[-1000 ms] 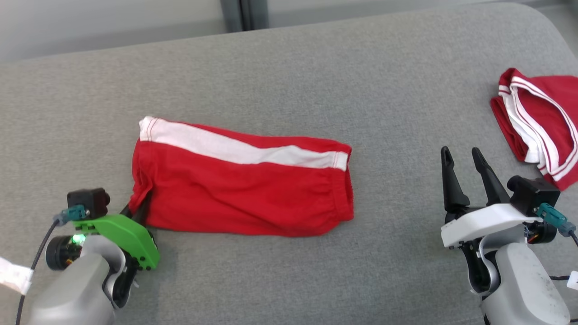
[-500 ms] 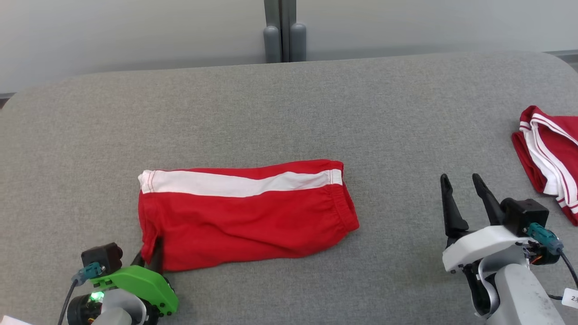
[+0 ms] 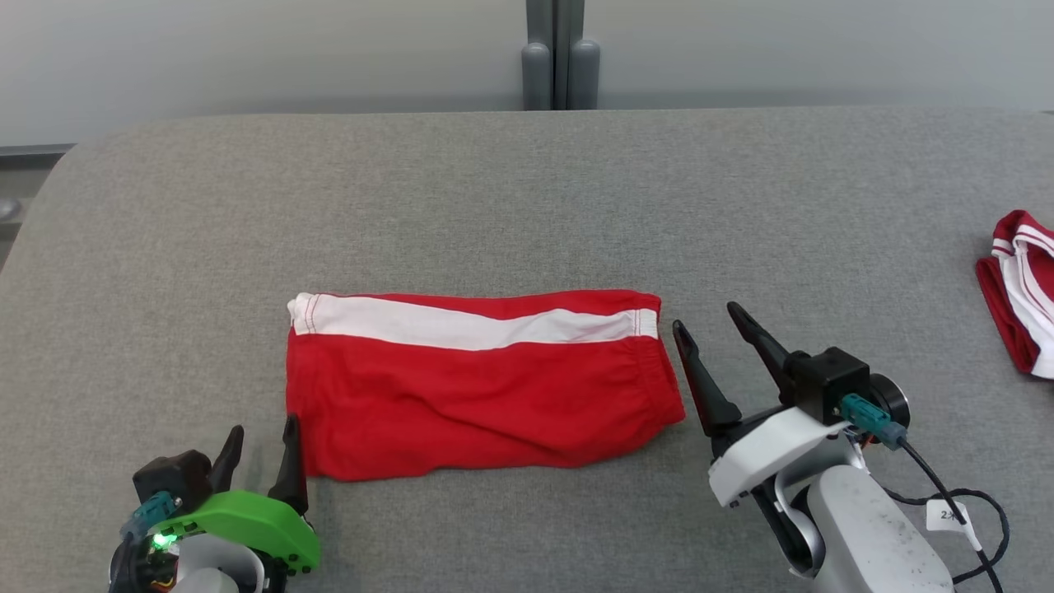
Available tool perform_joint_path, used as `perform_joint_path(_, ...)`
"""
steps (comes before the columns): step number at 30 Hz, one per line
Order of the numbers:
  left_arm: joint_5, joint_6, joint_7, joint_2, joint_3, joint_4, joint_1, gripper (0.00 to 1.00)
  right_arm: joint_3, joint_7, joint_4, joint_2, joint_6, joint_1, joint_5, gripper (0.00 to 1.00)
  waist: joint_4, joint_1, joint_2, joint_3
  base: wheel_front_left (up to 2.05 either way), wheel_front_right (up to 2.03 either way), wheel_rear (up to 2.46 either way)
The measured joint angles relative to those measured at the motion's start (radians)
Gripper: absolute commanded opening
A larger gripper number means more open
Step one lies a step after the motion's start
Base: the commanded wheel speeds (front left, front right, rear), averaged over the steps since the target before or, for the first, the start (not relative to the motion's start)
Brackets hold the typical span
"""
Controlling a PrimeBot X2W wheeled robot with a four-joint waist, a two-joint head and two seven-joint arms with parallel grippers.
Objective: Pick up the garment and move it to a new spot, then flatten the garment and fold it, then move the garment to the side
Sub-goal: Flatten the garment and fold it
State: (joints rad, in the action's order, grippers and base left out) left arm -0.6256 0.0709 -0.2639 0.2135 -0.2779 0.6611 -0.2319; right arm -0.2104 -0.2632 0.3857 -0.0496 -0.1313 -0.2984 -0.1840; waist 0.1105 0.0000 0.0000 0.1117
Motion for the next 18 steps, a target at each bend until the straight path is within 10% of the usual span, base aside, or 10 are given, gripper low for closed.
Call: perform_joint_path(18,0.169,0.056,0.000,-0.086,0.138,-0.040,0.000,1.00,0.001,-0.001,0.341,0.002,0.000,-0.052,-0.031,1.00,0.110,0.0000,0.0000,0.046,0.00,0.00,0.00)
